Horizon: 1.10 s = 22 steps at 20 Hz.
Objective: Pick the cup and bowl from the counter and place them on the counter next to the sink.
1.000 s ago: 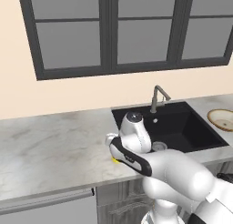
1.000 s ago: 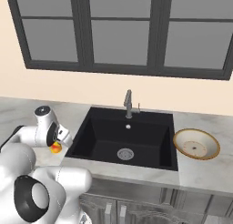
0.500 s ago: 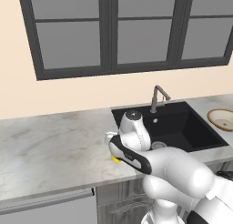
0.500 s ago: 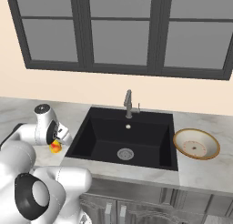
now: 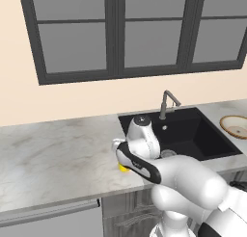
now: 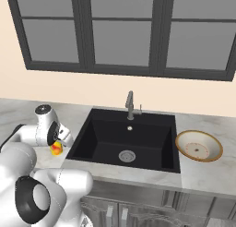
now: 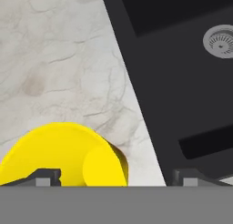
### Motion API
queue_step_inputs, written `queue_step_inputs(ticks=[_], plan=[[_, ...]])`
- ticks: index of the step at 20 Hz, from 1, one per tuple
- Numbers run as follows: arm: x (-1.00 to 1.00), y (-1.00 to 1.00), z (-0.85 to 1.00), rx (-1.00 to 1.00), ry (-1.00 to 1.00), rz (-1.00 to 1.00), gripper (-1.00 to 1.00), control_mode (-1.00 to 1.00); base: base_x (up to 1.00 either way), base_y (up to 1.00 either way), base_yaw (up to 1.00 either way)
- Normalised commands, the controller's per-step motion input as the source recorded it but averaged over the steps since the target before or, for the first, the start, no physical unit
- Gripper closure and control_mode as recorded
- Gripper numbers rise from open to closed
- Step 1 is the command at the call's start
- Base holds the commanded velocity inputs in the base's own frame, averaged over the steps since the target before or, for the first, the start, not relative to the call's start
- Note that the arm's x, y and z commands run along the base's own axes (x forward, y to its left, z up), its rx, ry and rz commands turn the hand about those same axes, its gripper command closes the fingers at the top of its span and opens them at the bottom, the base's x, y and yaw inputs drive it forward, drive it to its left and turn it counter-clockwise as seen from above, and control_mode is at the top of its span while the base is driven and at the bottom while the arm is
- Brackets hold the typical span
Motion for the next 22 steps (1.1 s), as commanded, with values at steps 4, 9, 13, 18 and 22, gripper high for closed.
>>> queue_step_inputs(ticks=[4,9,13,18,22], plan=[[0.0,-0.14,0.14,0.0,0.0,0.0,-1.0,-1.0,0.0,0.0,0.0],[0.0,-0.17,0.2,0.0,0.0,0.0,-1.0,-1.0,0.0,0.0,0.0],[-0.04,-0.23,0.22,0.0,0.0,0.0,-1.0,-1.0,0.0,0.0,0.0],[-0.29,-0.06,0.47,0.0,0.0,0.0,-1.0,-1.0,0.0,0.0,0.0],[-0.69,0.0,0.56,0.0,0.0,0.0,-1.0,-1.0,0.0,0.0,0.0]])
